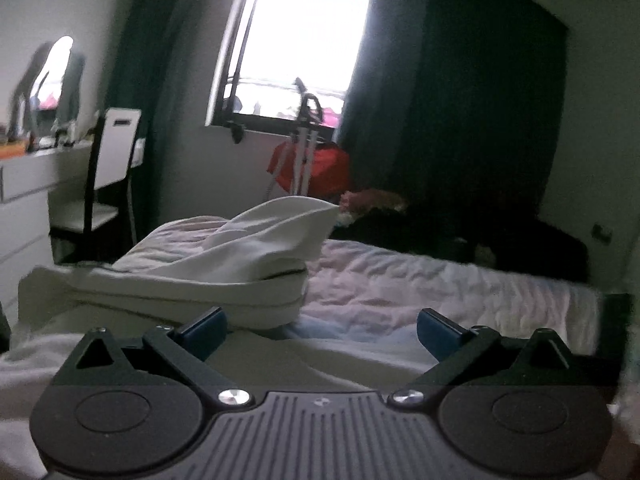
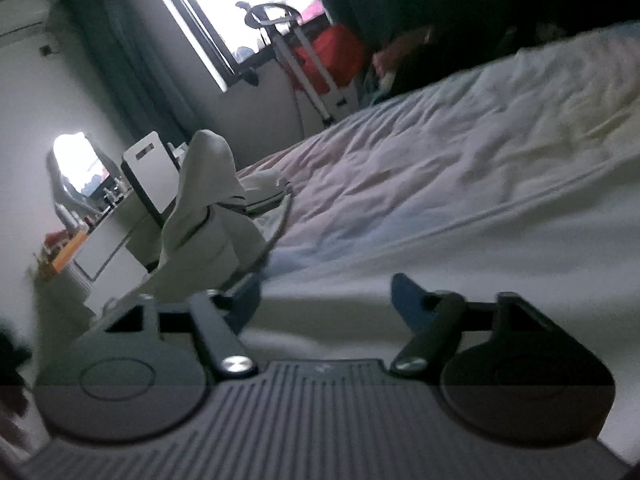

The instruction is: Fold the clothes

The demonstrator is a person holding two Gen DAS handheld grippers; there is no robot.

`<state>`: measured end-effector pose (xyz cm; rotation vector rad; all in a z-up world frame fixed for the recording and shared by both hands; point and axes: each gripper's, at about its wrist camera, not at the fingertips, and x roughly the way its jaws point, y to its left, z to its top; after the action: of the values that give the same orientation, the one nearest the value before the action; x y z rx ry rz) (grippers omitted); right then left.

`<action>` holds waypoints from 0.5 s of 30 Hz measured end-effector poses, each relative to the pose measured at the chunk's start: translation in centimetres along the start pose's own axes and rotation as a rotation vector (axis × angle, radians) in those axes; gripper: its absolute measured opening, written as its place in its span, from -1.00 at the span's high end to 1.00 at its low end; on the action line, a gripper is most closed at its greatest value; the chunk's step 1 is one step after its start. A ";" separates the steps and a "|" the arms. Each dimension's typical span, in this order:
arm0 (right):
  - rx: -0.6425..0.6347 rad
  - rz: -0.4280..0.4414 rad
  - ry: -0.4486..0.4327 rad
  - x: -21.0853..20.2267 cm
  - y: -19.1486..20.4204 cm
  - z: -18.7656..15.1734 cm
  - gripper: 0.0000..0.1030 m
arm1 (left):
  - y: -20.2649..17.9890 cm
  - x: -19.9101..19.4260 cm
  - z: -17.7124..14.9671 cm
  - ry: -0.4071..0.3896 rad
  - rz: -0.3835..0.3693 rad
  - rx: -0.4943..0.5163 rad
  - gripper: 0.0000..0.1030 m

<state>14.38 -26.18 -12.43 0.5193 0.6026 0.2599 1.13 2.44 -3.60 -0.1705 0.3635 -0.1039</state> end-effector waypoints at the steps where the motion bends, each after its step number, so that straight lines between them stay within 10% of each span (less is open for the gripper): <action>1: 0.033 0.010 0.016 2.1 0.5 0.6 -0.25 | 0.3 0.2 0.0 0.003 0.005 -0.005 -0.99; 9: 0.001 -0.020 0.060 18.8 6.2 3.2 -0.25 | 4.5 3.9 -1.0 0.013 0.098 -0.048 -0.99; 15: -0.015 -0.029 0.089 25.7 8.2 3.7 0.23 | 8.4 8.0 -1.1 0.004 0.118 -0.224 -0.98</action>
<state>36.36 -11.01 -17.59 0.4858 0.6939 0.2608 8.80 9.42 -8.90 -0.3696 0.3882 0.0533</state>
